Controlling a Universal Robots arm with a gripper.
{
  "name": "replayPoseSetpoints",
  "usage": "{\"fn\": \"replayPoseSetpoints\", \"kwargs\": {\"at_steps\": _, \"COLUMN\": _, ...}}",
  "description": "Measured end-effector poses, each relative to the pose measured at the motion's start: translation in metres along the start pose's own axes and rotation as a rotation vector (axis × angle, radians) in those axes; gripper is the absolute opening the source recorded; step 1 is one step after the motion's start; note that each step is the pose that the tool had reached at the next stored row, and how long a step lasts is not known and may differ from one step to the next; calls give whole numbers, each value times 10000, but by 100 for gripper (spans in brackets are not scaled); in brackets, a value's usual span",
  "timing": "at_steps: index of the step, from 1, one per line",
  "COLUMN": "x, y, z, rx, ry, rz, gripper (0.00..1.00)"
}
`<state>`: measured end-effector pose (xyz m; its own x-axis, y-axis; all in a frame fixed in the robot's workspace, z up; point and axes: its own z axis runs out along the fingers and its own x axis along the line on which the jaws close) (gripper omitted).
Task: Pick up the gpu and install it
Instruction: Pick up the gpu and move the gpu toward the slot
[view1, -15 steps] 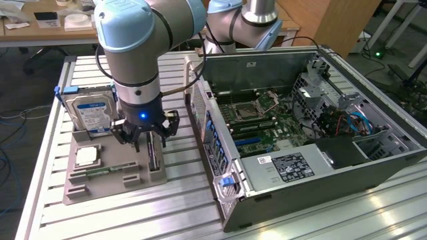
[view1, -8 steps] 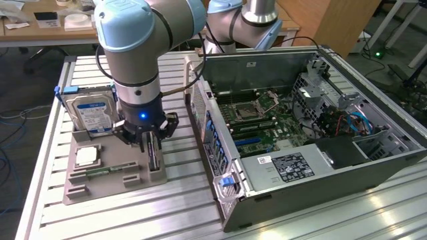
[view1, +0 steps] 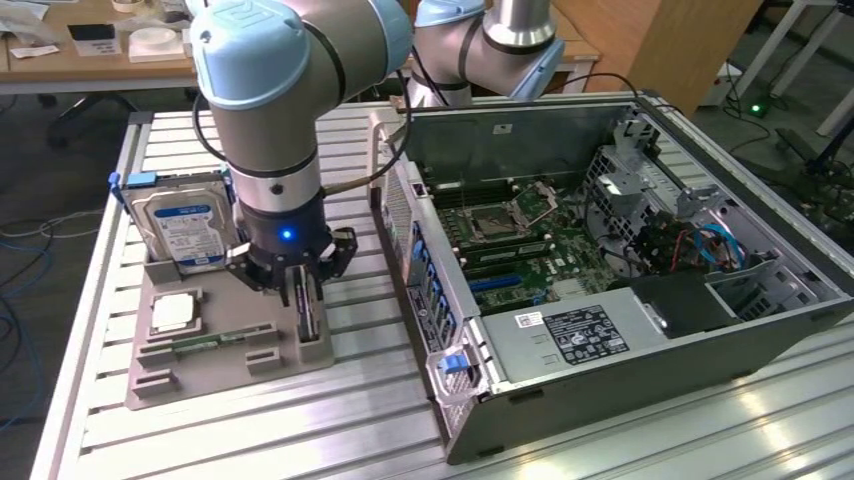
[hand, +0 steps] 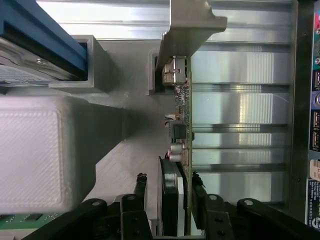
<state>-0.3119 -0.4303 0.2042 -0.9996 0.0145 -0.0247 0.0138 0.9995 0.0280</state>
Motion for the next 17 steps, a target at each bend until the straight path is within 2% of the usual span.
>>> {"fn": "replayPoseSetpoints", "kwargs": {"at_steps": 2, "x": 0, "y": 0, "z": 3, "rx": 0, "ry": -1, "rz": 0, "gripper": 44}}
{"fn": "replayPoseSetpoints", "kwargs": {"at_steps": 3, "x": 0, "y": 0, "z": 3, "rx": 0, "ry": 0, "rz": 0, "gripper": 38}}
{"fn": "replayPoseSetpoints", "kwargs": {"at_steps": 5, "x": -1, "y": 0, "z": 5, "rx": -1, "ry": -1, "rz": 1, "gripper": 38}}
{"fn": "replayPoseSetpoints", "kwargs": {"at_steps": 6, "x": -5, "y": 1, "z": 7, "rx": -3, "ry": -4, "rz": 0, "gripper": 32}}
{"fn": "replayPoseSetpoints", "kwargs": {"at_steps": 17, "x": -44, "y": 0, "z": 13, "rx": 1, "ry": 1, "rz": 0, "gripper": 28}}
